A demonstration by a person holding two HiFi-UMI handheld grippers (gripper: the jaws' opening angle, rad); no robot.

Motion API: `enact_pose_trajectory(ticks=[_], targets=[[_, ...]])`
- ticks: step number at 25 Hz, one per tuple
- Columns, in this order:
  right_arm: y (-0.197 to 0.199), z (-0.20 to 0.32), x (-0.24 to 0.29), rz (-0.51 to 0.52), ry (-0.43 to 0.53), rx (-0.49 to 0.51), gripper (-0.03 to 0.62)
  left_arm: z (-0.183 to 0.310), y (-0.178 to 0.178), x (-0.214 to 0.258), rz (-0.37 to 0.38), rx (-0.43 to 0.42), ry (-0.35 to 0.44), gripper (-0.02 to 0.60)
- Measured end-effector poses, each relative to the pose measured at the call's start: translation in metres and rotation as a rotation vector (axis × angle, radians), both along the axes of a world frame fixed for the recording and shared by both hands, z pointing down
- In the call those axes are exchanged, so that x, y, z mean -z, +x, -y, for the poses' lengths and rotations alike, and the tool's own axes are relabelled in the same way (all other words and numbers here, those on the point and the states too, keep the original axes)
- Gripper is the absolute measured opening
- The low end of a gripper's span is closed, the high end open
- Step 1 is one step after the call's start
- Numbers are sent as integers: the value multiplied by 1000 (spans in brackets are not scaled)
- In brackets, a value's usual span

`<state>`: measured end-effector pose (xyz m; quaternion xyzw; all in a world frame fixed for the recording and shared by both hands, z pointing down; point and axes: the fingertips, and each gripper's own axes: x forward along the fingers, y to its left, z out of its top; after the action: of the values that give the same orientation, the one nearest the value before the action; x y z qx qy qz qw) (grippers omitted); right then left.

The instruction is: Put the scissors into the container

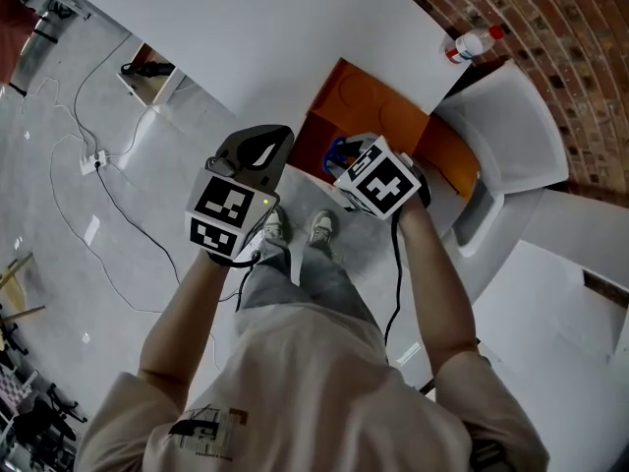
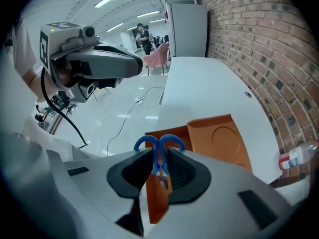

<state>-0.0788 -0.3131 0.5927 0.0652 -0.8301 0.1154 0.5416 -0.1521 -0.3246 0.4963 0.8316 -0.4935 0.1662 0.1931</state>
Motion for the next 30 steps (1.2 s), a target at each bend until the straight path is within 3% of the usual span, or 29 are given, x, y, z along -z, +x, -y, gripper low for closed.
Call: enact_pose_trajectory(ticks=[12,30], targets=[[-16,5,-82,-108,-80,44,87,0,-6,-64,5,5,-120,8],[-18,7,-126,-146,-28,13,92,-5,-9,-94,-3,-19,-183,8]])
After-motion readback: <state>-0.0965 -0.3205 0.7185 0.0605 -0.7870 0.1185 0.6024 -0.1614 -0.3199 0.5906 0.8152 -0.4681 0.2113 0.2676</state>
